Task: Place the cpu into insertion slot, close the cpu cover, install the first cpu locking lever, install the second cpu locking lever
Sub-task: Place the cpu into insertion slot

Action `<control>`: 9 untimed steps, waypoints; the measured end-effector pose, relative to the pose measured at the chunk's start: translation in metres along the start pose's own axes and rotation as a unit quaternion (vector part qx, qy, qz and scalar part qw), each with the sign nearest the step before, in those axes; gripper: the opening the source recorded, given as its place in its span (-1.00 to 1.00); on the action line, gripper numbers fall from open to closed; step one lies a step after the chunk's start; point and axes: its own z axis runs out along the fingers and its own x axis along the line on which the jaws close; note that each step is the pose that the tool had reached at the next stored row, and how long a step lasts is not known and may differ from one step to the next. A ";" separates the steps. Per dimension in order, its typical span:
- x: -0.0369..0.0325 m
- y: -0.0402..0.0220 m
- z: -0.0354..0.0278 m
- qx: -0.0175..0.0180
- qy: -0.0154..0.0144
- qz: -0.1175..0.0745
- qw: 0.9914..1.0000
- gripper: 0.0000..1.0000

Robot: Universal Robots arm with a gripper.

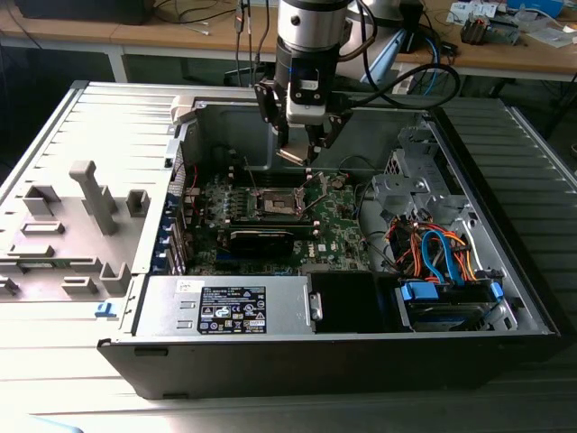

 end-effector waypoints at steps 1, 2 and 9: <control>0.0000 0.0000 0.0000 0.000 0.000 0.001 1.000 0.09; 0.0000 0.0000 0.0001 0.000 0.000 0.003 1.000 0.09; 0.0000 0.0000 0.0004 0.000 -0.001 0.015 1.000 0.09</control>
